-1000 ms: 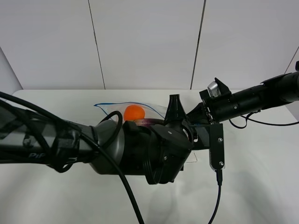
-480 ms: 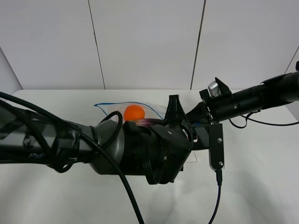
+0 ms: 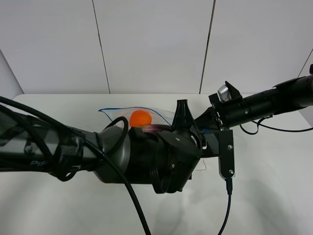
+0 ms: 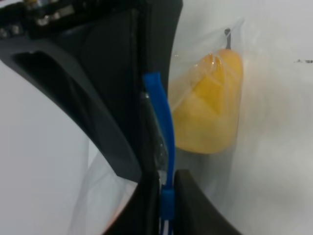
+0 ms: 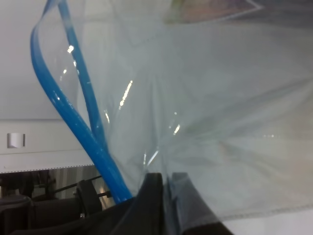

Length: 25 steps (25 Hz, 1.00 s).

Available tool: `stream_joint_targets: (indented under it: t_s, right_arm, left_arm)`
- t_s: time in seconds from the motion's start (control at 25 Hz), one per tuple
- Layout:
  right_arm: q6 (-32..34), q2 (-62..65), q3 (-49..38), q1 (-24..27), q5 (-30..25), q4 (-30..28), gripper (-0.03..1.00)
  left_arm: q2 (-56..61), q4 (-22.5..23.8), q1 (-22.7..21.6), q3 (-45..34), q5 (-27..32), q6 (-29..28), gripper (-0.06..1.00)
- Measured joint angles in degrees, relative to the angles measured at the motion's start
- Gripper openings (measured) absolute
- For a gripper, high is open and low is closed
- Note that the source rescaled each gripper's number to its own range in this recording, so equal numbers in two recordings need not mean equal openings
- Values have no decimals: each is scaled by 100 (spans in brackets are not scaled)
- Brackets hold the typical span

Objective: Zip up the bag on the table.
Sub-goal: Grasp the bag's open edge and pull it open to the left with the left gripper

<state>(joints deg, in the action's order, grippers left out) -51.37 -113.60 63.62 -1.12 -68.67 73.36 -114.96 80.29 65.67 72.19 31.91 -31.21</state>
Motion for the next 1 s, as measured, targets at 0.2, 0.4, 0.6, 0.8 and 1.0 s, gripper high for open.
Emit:
stream_joint_targets:
  t_s: [0.2, 0.4, 0.6, 0.8, 1.0]
  right_arm:
    - [0, 0, 0, 0, -5, 11, 0]
    - [0, 0, 0, 0, -17, -13, 0]
    - [1, 0, 0, 0, -21, -47, 0]
    - [52, 0, 14, 0, -11, -137, 0]
    - [134, 2, 14, 0, 6, -171, 0]
  left_arm:
    - [0, -20, 0, 0, 71, 40, 0]
    - [0, -72, 6, 0, 120, 274, 0]
    - [0, -107, 6, 0, 216, 522, 0]
    - [0, -138, 17, 0, 240, 603, 0]
    - [0, -154, 5, 0, 342, 782, 0]
